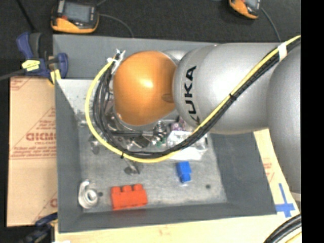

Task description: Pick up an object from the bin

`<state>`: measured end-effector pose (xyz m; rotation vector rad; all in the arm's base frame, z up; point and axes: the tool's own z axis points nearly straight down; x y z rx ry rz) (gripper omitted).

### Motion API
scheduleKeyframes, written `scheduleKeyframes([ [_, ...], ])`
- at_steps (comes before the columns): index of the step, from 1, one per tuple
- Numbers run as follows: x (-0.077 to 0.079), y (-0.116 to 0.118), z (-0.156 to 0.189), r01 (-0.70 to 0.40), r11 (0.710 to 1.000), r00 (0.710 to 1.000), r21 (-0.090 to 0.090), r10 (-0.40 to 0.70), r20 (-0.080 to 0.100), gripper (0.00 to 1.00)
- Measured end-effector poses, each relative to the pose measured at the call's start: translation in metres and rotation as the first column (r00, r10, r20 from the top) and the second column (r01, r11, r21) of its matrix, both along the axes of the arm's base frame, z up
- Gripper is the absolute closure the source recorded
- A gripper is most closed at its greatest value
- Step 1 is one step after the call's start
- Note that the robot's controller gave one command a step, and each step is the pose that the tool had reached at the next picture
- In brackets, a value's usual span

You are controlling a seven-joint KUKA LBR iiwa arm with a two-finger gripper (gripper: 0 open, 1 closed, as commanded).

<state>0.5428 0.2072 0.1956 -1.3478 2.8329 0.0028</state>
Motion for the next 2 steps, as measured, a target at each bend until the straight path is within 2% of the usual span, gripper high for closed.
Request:
scheduleKeyframes([
  [1, -0.056, -0.002, -0.042, 0.015, 1.0, 1.0, -0.003, -0.015, -0.007, 0.0],
  [2, -0.068, -0.039, -0.105, -0.042, 0.999, 0.999, -0.005, 0.042, -0.008, 0.0],
])
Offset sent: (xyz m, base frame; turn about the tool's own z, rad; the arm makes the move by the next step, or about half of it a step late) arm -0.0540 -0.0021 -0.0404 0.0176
